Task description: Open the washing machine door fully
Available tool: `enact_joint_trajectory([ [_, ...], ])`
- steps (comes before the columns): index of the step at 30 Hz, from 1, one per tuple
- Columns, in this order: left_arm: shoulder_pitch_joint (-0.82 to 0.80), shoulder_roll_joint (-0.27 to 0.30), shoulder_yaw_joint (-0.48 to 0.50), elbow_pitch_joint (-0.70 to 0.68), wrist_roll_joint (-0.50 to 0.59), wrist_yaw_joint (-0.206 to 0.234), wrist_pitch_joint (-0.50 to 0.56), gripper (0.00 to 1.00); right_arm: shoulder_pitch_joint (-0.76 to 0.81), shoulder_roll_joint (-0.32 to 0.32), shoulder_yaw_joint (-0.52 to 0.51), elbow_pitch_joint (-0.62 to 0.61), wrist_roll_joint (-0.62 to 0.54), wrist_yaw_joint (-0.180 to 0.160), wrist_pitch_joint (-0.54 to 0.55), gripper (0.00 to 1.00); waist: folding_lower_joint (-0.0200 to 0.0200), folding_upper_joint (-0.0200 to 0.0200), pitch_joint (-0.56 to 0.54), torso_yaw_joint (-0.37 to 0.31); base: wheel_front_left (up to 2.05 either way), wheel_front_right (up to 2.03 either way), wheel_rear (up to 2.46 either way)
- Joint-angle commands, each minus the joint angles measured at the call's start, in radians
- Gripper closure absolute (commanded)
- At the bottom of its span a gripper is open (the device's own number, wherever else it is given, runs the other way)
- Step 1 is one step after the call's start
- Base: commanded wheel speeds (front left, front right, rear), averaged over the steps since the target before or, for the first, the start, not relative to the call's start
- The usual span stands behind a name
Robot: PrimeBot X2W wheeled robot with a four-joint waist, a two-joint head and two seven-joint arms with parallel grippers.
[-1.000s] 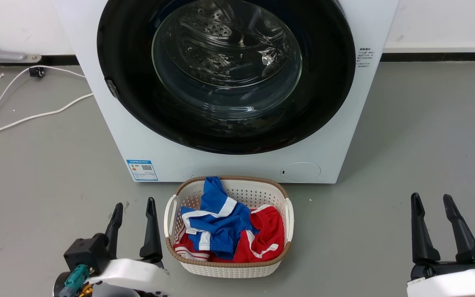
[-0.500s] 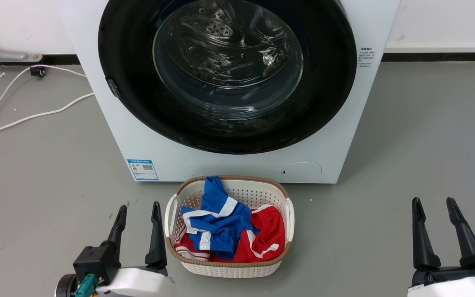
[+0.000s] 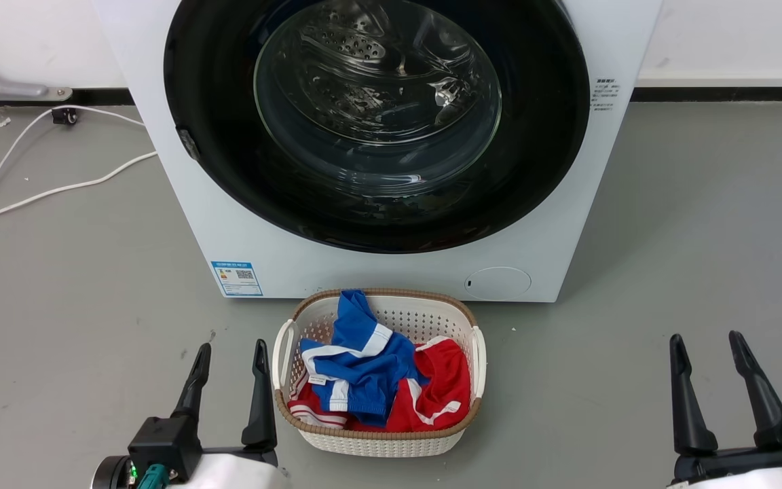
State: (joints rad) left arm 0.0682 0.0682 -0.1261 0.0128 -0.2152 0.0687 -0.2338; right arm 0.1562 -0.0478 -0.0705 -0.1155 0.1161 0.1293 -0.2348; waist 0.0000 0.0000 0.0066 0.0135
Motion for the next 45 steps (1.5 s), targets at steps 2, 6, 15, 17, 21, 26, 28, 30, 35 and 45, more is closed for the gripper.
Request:
enact_joint_trajectory([
  [2, 0.013, -0.005, 0.009, 0.001, 0.022, -0.007, -0.012, 0.0, 0.015, -0.004, 0.005, -0.008, -0.024, 0.002, -0.01, 0.0, 0.0, 0.0, -0.001, 0.0, 0.0, 0.0, 0.0],
  [6, 0.019, -0.011, 0.017, 0.004, 0.049, -0.016, -0.018, 0.0, 0.024, -0.004, 0.003, -0.001, -0.031, 0.002, -0.017, 0.0, 0.0, 0.0, -0.001, 0.0, 0.0, 0.0, 0.0],
  [15, 0.025, -0.016, 0.021, 0.01, 0.103, -0.029, -0.034, 0.0, 0.035, -0.004, 0.005, 0.011, -0.058, 0.001, -0.031, 0.0, 0.0, 0.0, 0.004, 0.002, 0.0, 0.0, 0.0],
  [17, 0.027, -0.017, 0.025, 0.015, 0.097, -0.031, -0.033, 0.0, 0.035, -0.004, 0.004, 0.018, -0.043, 0.001, -0.031, 0.0, 0.0, 0.0, 0.004, 0.002, 0.0, 0.0, 0.0],
  [21, 0.027, -0.018, 0.023, 0.02, 0.088, -0.03, -0.032, 0.0, 0.037, -0.004, 0.006, 0.029, -0.027, 0.001, -0.031, 0.0, 0.0, 0.0, 0.003, 0.003, 0.0, 0.0, 0.0],
  [26, 0.025, -0.018, 0.022, 0.022, 0.074, -0.021, -0.032, 0.0, 0.042, -0.004, 0.01, 0.042, -0.008, 0.001, -0.031, 0.0, 0.0, 0.0, 0.002, 0.004, 0.0, 0.0, 0.0],
  [28, 0.025, -0.018, 0.021, 0.022, 0.074, -0.019, -0.032, 0.0, 0.042, -0.004, 0.011, 0.047, -0.004, 0.001, -0.031, 0.0, 0.0, 0.0, 0.002, 0.004, 0.0, 0.0, 0.0],
  [30, 0.026, -0.018, 0.022, 0.023, 0.075, -0.017, -0.032, 0.0, 0.041, -0.004, 0.012, 0.048, -0.003, 0.001, -0.031, 0.0, 0.0, 0.0, 0.002, 0.003, 0.0, 0.0, 0.0],
  [35, 0.025, -0.018, 0.023, 0.022, 0.075, -0.014, -0.032, 0.0, 0.038, -0.004, 0.014, 0.047, -0.009, 0.001, -0.031, 0.77, 0.0, 0.0, 0.002, 0.002, 0.0, 0.0, 0.0],
  [45, 0.024, -0.018, 0.027, 0.024, 0.073, -0.008, -0.032, 0.0, 0.008, -0.003, -0.009, 0.057, 0.311, 0.001, -0.031, 1.0, 0.0, 0.0, -0.001, 0.001, 0.0, 0.0, 0.0],
])
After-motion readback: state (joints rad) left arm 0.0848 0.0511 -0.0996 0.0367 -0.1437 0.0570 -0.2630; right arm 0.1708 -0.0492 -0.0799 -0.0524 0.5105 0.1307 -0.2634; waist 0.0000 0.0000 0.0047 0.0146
